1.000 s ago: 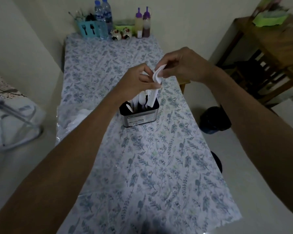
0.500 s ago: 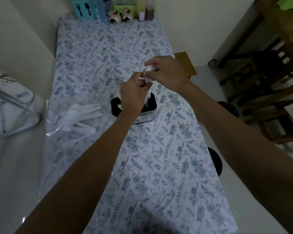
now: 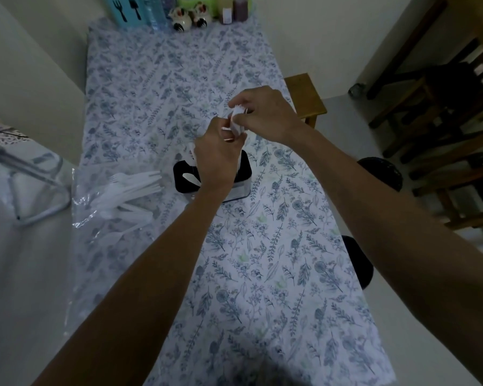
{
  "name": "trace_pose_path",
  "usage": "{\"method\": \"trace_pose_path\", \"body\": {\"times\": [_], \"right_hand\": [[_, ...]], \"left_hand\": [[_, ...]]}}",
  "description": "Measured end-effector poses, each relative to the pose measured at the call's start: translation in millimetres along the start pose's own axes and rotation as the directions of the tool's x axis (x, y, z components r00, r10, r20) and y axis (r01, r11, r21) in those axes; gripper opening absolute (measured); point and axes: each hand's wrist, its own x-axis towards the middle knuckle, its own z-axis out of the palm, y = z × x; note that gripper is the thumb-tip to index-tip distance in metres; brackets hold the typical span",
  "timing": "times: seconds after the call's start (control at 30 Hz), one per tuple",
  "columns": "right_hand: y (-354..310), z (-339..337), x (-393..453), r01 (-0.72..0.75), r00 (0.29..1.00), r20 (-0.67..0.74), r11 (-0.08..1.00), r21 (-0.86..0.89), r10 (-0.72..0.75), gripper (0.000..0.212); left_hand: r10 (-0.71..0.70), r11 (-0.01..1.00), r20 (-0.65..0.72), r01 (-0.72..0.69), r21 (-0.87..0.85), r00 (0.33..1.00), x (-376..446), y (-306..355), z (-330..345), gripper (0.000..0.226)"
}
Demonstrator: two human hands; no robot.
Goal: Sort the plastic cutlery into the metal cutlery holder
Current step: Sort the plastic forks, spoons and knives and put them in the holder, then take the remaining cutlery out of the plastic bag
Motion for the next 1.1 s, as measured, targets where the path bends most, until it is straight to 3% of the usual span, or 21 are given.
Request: {"method": "trace_pose_path", "body": {"times": [0.2,0.4,0.57,0.63,0.73,0.83,0.9,1.0,1.1], "right_hand": [[-2,-7,4,0.022,1.000,0.000,1.000,-0.012,-0.022,0.038],[9,11,-8,-0.048,0.995,0.088,0.999,0.013,0.047,0.039],[20,24,-11,-0.084,0.990,0.114,0.996,0.016,0.081,0.041],[25,28,-11,-0.074,0.991,0.107,0.997,-0.021,0.076,0.044],[31,33,-15,-0.054,0.997,0.042,0.997,-0.062,0.057,0.056],[36,39,-33,-0.062,0.991,-0.116,0.998,-0.025,0.059,0.052],[40,48,-58,-0.069,0.971,-0.232,0.997,-0.022,0.062,0.045],[42,84,-113,-0.113,0.934,-0.347,0.991,-0.072,0.081,0.041],[35,140,-173,-0.123,0.949,-0.309,0.978,-0.169,0.066,0.042]], "left_hand": [[0.007,1.000,0.020,-0.007,-0.005,1.000,6,7,2,0.028],[-0.058,0.997,0.105,0.053,0.047,0.993,-6,-8,1,0.032],[-0.018,0.982,0.182,-0.017,0.189,0.983,-14,-15,-5,0.030],[0.015,0.932,0.211,-0.090,0.352,0.977,-16,-15,-7,0.053],[0.126,0.798,0.186,-0.211,0.565,0.974,-21,-13,-17,0.082],[0.275,0.761,0.086,-0.272,0.589,0.958,-38,-13,-43,0.078],[0.295,0.763,0.000,-0.235,0.602,0.956,-59,-24,-71,0.071],[0.083,0.790,-0.048,-0.037,0.612,0.995,-105,-67,-122,0.067],[-0.231,0.689,-0.007,0.169,0.704,0.973,-154,-132,-171,0.075]]}}
